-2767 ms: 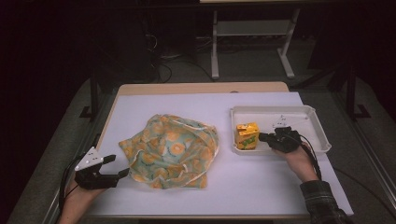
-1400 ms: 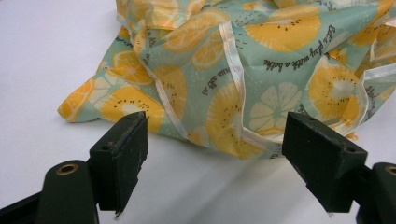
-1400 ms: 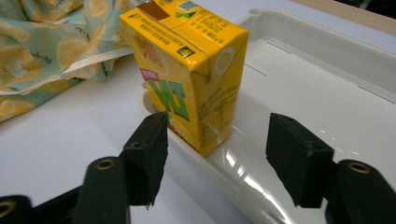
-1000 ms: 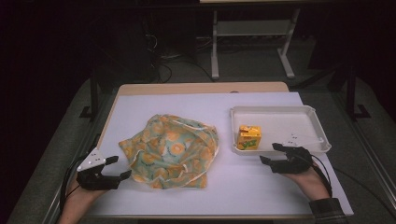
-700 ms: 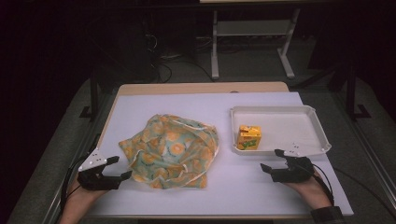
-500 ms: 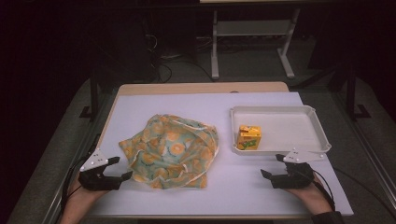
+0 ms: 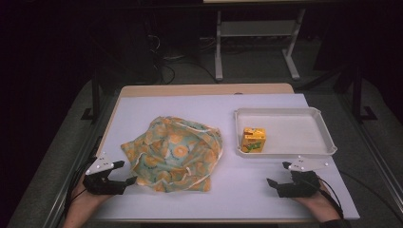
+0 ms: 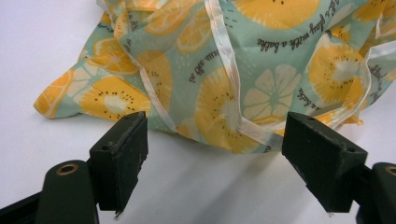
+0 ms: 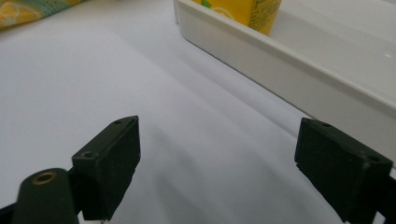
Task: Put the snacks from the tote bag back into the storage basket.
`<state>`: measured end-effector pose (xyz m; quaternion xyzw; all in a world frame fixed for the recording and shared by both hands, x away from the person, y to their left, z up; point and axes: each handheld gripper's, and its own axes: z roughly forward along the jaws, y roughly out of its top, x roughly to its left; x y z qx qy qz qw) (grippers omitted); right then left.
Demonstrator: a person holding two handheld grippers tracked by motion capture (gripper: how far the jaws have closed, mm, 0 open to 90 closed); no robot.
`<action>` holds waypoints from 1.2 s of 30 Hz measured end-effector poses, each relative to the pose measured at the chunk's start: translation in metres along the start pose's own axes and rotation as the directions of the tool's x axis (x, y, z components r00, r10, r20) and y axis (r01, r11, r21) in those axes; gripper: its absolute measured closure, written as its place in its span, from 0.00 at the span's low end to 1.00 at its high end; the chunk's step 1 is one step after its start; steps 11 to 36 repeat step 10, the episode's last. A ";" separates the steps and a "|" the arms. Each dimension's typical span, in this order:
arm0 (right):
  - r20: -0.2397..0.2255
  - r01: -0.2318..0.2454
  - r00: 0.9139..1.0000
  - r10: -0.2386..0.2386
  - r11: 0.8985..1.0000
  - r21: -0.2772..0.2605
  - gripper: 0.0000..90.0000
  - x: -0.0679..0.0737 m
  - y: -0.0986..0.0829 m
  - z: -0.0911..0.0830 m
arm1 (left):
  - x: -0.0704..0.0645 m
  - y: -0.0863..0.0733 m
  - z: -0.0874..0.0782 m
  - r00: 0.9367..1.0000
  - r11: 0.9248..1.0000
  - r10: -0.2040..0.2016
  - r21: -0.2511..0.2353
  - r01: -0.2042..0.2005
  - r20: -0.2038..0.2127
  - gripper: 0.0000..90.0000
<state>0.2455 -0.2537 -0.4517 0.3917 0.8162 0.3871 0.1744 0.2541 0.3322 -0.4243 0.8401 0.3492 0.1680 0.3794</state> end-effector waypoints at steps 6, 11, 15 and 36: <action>0.003 0.004 1.000 -0.004 1.000 -0.009 0.15 0.000 0.001 -0.001 | 0.000 0.000 0.000 1.000 1.000 -0.004 -0.002 0.004 0.000 0.25; 0.005 0.007 1.000 -0.007 1.000 -0.012 0.15 0.000 0.001 -0.001 | 0.000 0.000 0.000 1.000 1.000 0.001 -0.003 -0.001 -0.002 0.25; 0.005 0.007 1.000 -0.007 1.000 -0.012 0.15 0.000 0.001 -0.001 | 0.000 0.000 0.000 1.000 1.000 0.001 -0.003 -0.001 -0.002 0.25; 0.005 0.007 1.000 -0.007 1.000 -0.012 0.15 0.000 0.001 -0.001 | 0.000 0.000 0.000 1.000 1.000 0.001 -0.003 -0.001 -0.002 0.25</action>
